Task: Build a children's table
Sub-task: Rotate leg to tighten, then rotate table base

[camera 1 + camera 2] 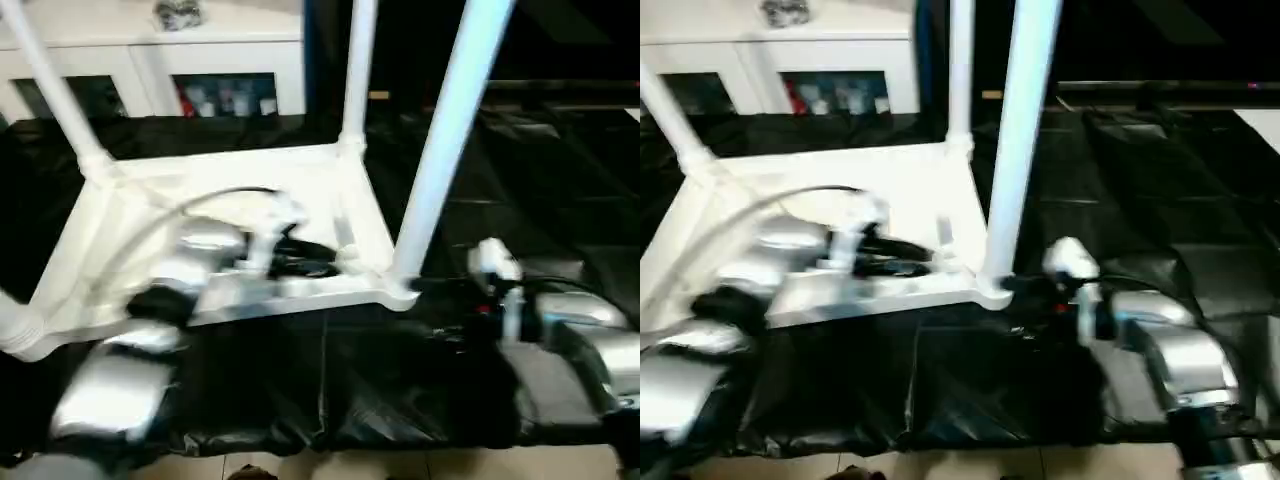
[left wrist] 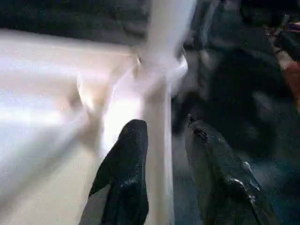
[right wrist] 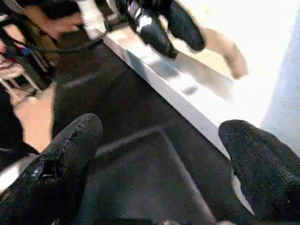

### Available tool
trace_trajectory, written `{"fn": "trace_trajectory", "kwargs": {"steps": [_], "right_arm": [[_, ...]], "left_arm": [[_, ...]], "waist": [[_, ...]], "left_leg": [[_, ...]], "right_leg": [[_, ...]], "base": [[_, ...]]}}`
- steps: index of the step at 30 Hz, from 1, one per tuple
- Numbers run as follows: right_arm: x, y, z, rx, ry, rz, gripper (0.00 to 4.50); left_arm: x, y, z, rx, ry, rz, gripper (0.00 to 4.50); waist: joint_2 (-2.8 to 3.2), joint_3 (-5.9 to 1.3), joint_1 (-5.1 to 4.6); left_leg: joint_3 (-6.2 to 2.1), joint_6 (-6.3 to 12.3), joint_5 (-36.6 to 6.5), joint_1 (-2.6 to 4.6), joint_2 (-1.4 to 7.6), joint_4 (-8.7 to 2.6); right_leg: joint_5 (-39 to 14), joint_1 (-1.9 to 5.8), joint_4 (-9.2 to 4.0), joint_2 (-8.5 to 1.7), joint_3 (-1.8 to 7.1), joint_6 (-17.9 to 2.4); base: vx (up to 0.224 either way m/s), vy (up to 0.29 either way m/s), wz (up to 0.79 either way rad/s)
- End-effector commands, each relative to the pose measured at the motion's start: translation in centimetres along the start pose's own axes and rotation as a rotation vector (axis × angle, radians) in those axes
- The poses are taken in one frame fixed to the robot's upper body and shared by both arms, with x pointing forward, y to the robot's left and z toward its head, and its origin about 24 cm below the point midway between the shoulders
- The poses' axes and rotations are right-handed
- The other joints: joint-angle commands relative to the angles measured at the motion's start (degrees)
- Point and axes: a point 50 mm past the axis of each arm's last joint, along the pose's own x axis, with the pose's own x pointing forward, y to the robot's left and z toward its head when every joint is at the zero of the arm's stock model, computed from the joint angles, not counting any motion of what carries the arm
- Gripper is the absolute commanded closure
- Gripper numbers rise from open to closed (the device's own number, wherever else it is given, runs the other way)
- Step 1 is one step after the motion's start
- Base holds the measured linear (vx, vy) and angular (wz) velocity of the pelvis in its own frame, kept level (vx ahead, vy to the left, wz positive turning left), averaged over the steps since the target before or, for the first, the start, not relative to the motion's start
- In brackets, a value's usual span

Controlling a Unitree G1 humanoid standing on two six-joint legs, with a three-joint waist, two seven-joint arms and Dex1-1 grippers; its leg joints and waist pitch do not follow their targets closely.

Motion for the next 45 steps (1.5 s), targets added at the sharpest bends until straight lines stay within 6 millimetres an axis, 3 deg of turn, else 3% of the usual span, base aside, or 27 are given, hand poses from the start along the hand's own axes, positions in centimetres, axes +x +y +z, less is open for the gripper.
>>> {"fn": "trace_trajectory", "kwargs": {"steps": [1,4,8,9,10,12,13,15,18,19,20,22,23,25,26,27,28,30,31,36,38,42,43,45], "right_arm": [[0.7,0.4,0.3,0.001,-0.020,0.030,0.00],[2.1,-0.2,0.4,-0.006,-0.068,-0.026,0.00],[3.6,-1.6,0.9,0.010,-0.132,-0.170,0.00],[4.3,-2.5,1.1,0.026,-0.153,-0.266,0.00],[4.4,-2.7,1.1,0.022,-0.160,-0.285,0.00],[4.9,-3.3,1.3,0.018,-0.181,-0.350,0.00],[5.2,-3.6,1.4,0.020,-0.191,-0.384,0.00],[5.6,-4.4,1.5,0.025,-0.209,-0.468,0.00],[5.6,-5.9,1.3,0.037,-0.195,-0.608,0.00],[4.9,-7.4,1.5,0.056,-0.197,-0.742,0.00],[4.7,-7.7,1.6,0.057,-0.199,-0.771,0.00],[4.2,-8.7,1.9,0.070,-0.202,-0.850,0.00],[4.2,-8.7,1.9,0.070,-0.202,-0.850,0.00],[4.1,-9.4,2.5,0.057,-0.211,-0.897,0.00],[4.1,-9.5,2.6,0.053,-0.214,-0.900,0.00],[4.3,-9.5,2.8,0.044,-0.215,-0.890,0.00],[4.6,-9.4,3.0,0.030,-0.207,-0.876,0.00],[5.0,-9.4,3.2,0.008,-0.191,-0.854,0.00],[5.2,-9.5,3.2,0.002,-0.186,-0.851,0.00],[6.3,-9.4,3.8,-0.032,-0.194,-0.798,0.00],[6.6,-9.4,4.2,-0.042,-0.206,-0.778,0.00],[7.6,-9.2,5.4,-0.057,-0.251,-0.722,0.00],[7.7,-9.3,5.6,-0.050,-0.253,-0.731,0.00],[7.7,-9.5,5.7,-0.040,-0.257,-0.759,0.00]], "left_arm": [[-1.1,-0.8,-0.3,-0.030,0.025,-0.034,2.58],[-2.5,-1.6,-1.5,-0.060,0.048,0.024,2.40],[-2.8,-1.7,-1.6,-0.058,0.013,0.121,2.07],[-2.8,-1.5,-1.3,-0.051,-0.025,0.195,2.02],[-2.8,-1.5,-1.2,-0.047,-0.035,0.215,1.96],[-2.8,-1.5,-0.9,-0.048,-0.058,0.268,1.77],[-2.7,-1.7,-0.9,-0.050,-0.067,0.285,1.70],[-2.4,-1.9,-1.1,-0.060,-0.078,0.330,1.61],[-1.9,-2.2,-1.2,-0.056,-0.092,0.383,1.28],[-1.0,-2.3,-0.6,-0.039,-0.144,0.406,1.26],[-0.8,-2.4,-0.5,-0.039,-0.156,0.413,1.26],[0.0,-2.5,-0.3,-0.026,-0.173,0.448,1.10],[0.0,-2.5,-0.3,-0.026,-0.173,0.448,0.90],[0.6,-3.0,-0.9,-0.064,-0.155,0.423,0.86],[0.8,-3.1,-1.0,-0.069,-0.148,0.413,0.80],[0.9,-3.4,-1.3,-0.069,-0.131,0.389,0.80],[1.1,-3.6,-1.4,-0.065,-0.116,0.350,0.60],[1.3,-3.8,-1.5,-0.063,-0.099,0.306,0.45],[1.3,-3.9,-1.5,-0.064,-0.096,0.298,0.42],[1.9,-4.2,-1.8,-0.083,-0.038,0.189,0.02],[2.1,-4.0,-1.8,-0.082,-0.023,0.193,0.01],[2.6,-3.7,-2.1,-0.089,0.013,0.188,0.01],[2.6,-3.7,-2.1,-0.088,0.021,0.189,0.01],[2.6,-3.6,-2.3,-0.083,0.039,0.200,0.01]], "waist": [[-0.12,-3.90,0.24],[0.19,-3.86,0.09],[0.25,-3.49,-0.09],[0.73,-3.38,-0.29],[0.75,-3.44,-0.45],[0.47,-3.37,-0.60],[0.77,-3.44,-0.87],[0.79,-3.57,-0.96],[0.85,-3.67,-1.40],[0.57,-3.76,-1.44],[0.78,-3.80,-1.51],[0.64,-3.89,-1.25],[0.64,-3.89,-1.25],[0.13,-4.24,-1.39],[0.21,-4.25,-1.42],[-0.31,-4.26,-1.56],[-0.05,-4.32,-1.41],[-0.28,-4.50,-1.54],[-0.13,-4.40,-1.63],[-0.25,-4.08,-2.05],[0.02,-3.95,-2.25],[-0.08,-3.74,-2.61],[0.30,-3.72,-2.63],[0.06,-3.72,-2.87]], "left_leg": [[-0.72,2.90,-13.4,0.89,1.89,-3.74],[-0.79,1.01,-15.8,1.19,1.89,-3.97],[-0.77,-1.20,-19.0,1.64,1.63,-4.20],[-0.89,-1.96,-19.6,1.63,1.63,-4.28],[-0.97,-2.41,-20.4,1.65,1.40,-4.30],[-0.95,-2.50,-20.8,1.57,1.36,-4.31],[-1.15,-2.55,-20.5,1.34,1.37,-4.37],[-1.13,-2.42,-20.0,1.29,1.34,-4.34],[-0.87,-2.02,-18.5,1.36,1.14,-4.07],[-0.82,-1.67,-17.9,1.34,1.06,-3.97],[-0.87,-1.76,-16.9,1.28,1.18,-4.02],[-0.55,-1.46,-16.0,1.52,1.11,-3.64],[-0.55,-1.46,-16.0,1.52,1.11,-3.64],[-0.63,0.12,-12.6,0.75,0.98,-3.41],[-0.61,0.53,-11.9,0.66,0.89,-3.34],[-0.44,1.40,-10.6,0.66,0.91,-3.17],[-0.48,2.14,-9.4,0.59,0.90,-3.08],[-0.39,3.16,-7.7,0.55,0.91,-2.88],[-0.33,3.55,-7.5,0.57,0.91,-2.83],[-0.33,3.11,-10.3,0.56,1.03,-2.91],[-0.33,2.43,-12.3,0.65,0.99,-2.94],[-0.56,1.04,-16.0,0.74,0.97,-3.07],[-0.61,0.78,-16.5,0.86,1.03,-3.10],[-0.62,0.62,-16.7,0.76,0.97,-3.11]], "right_leg": [[-12.3,2.80,-2.93,-2.24,2.35,-14.3],[-14.3,2.56,-3.02,-2.39,2.44,-13.9],[-18.8,1.99,-3.73,-2.36,2.57,-12.5],[-19.0,1.85,-3.63,-2.41,2.65,-12.3],[-20.3,2.07,-3.87,-2.42,2.48,-11.7],[-20.7,2.07,-4.00,-2.32,2.52,-11.1],[-20.6,2.29,-3.82,-2.43,2.51,-10.6],[-19.7,2.38,-3.75,-2.32,2.49,-10.5],[-17.7,2.19,-3.73,-2.06,2.53,-11.1],[-16.7,2.33,-3.65,-1.91,2.54,-11.2],[-15.7,2.39,-3.50,-1.97,2.50,-11.9],[-14.0,2.18,-3.43,-1.85,2.62,-12.6],[-14.0,2.18,-3.43,-1.85,2.62,-12.6],[-10.2,2.91,-2.58,-1.83,2.51,-12.5],[-9.7,2.95,-2.55,-1.78,2.48,-12.7],[-8.5,2.86,-2.50,-1.65,2.55,-13.0],[-7.6,2.93,-2.20,-1.68,2.51,-13.5],[-5.8,3.00,-1.93,-1.61,2.49,-14.1],[-5.7,2.91,-1.92,-1.56,2.46,-14.5],[-10.3,2.83,-2.24,-1.78,2.49,-14.2],[-12.4,2.65,-2.42,-1.75,2.54,-13.9],[-16.5,2.51,-2.75,-1.83,2.61,-13.0],[-16.8,2.41,-2.79,-1.87,2.65,-13.0],[-16.7,2.46,-2.82,-1.75,2.62,-13.0]], "base": [[0.000,0.000,0.00],[0.000,0.000,0.00],[0.000,0.000,0.00],[0.000,0.000,0.00],[0.000,0.000,0.00],[0.000,0.000,0.00],[0.000,0.000,0.00],[0.000,0.000,0.00],[0.000,0.000,0.00],[0.000,0.000,0.00],[0.000,0.000,0.00],[0.000,0.000,0.00],[0.000,0.000,0.00],[0.000,0.000,0.00],[0.000,0.000,0.00],[0.000,0.000,0.00],[0.000,0.000,0.00],[0.000,0.000,0.00],[0.000,0.000,0.00],[0.000,0.000,0.00],[0.000,0.000,0.00],[0.000,0.000,0.00],[0.000,0.000,0.00],[0.000,0.000,0.00]]}}
